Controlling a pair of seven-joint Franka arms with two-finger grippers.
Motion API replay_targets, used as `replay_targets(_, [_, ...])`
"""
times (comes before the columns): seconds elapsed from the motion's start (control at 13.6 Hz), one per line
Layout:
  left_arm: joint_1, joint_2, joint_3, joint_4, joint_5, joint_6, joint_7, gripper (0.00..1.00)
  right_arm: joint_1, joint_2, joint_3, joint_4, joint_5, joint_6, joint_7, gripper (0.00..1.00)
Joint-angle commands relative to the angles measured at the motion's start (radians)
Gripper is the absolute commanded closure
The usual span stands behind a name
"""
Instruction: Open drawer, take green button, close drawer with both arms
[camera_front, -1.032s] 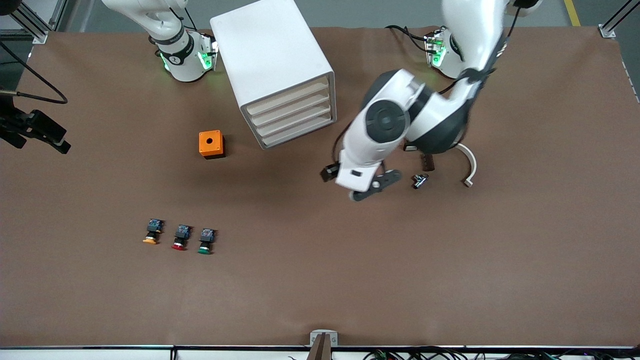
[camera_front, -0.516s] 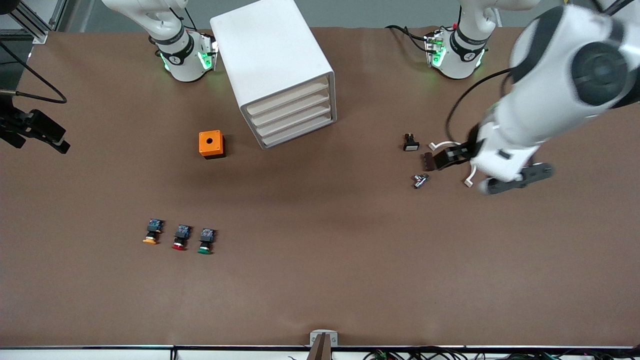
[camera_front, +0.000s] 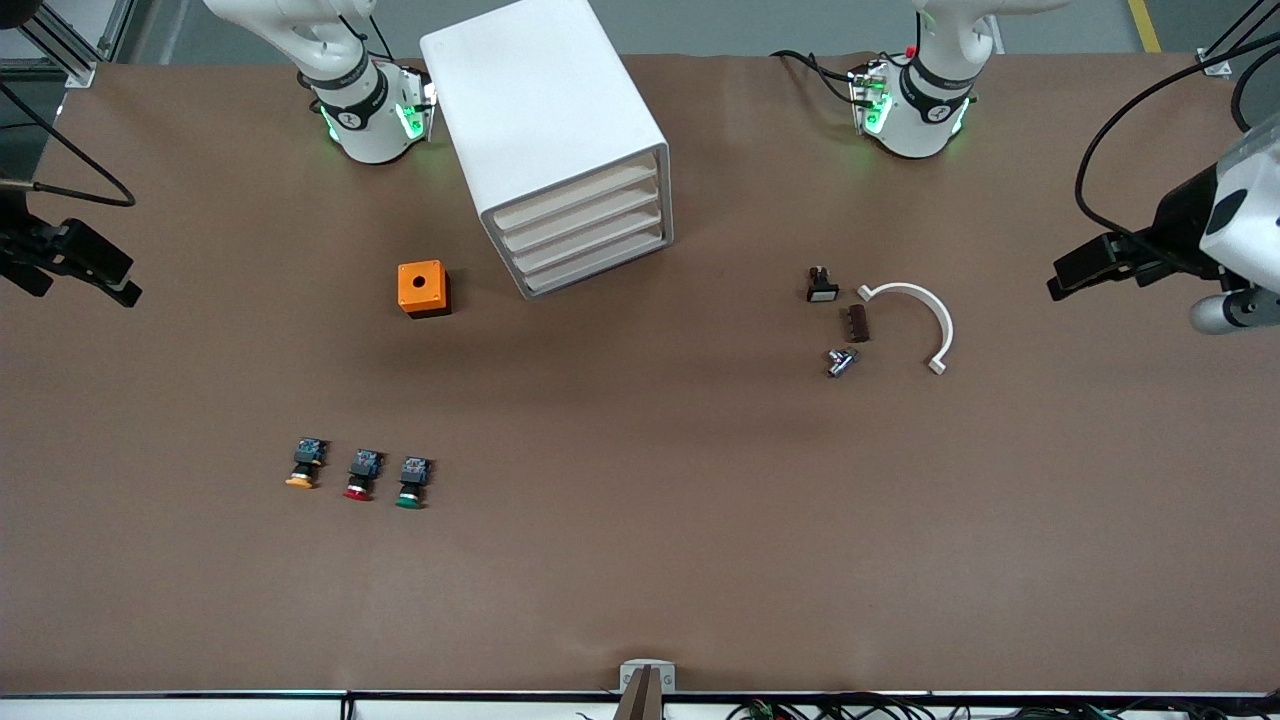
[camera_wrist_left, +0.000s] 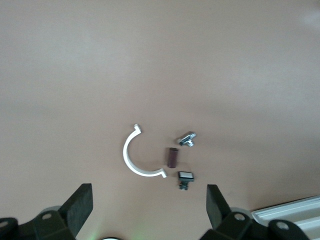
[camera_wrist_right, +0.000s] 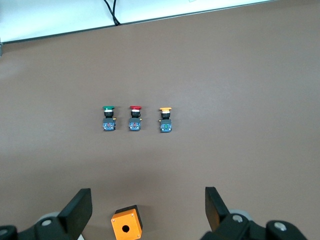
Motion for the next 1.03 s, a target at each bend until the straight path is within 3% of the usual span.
replay_targets(0.0, [0.016, -0.156, -0.020, -0.186, 0.032, 0.023, 0.027, 0.00, -0.007, 0.006, 0.002, 0.019, 0.014, -0.018, 0.002, 0.00])
replay_targets(0.22, [0.017, -0.228, -0.021, -0.269, 0.032, 0.033, 0.029, 0.00, 0.003, 0.006, 0.002, 0.017, 0.012, -0.018, 0.005, 0.00])
replay_targets(0.96, [0.014, -0.207, -0.021, -0.229, 0.069, 0.027, 0.160, 0.00, 0.004, 0.008, 0.000, 0.028, 0.006, -0.007, -0.005, 0.00])
